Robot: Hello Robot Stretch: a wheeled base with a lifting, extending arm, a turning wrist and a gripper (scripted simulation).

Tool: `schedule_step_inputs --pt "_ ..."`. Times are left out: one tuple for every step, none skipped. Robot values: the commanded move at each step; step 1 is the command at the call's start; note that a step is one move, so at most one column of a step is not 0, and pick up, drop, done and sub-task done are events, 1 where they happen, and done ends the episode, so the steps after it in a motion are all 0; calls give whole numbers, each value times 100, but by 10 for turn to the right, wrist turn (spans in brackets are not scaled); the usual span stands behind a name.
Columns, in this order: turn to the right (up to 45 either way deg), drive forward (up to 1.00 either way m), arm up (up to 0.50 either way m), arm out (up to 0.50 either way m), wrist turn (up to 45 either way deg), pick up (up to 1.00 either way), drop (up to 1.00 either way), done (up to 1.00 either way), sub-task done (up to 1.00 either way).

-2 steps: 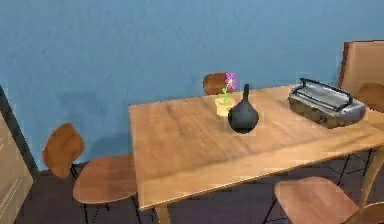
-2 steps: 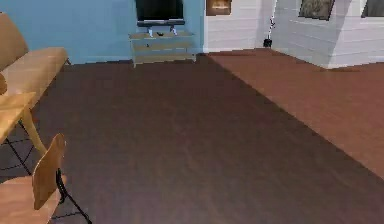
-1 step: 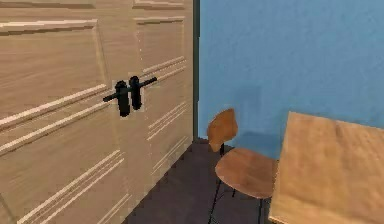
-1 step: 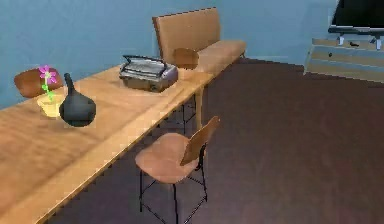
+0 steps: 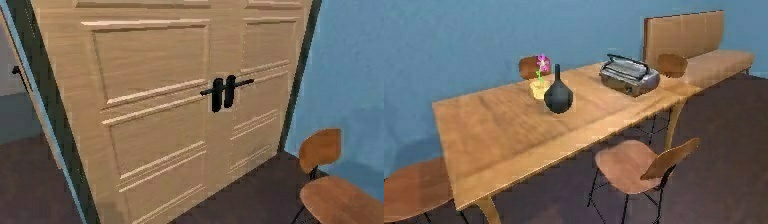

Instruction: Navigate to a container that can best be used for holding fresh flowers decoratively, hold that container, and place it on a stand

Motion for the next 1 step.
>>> schedule_step_inputs --pt "450 0 0 0 0 0 0 0 0"
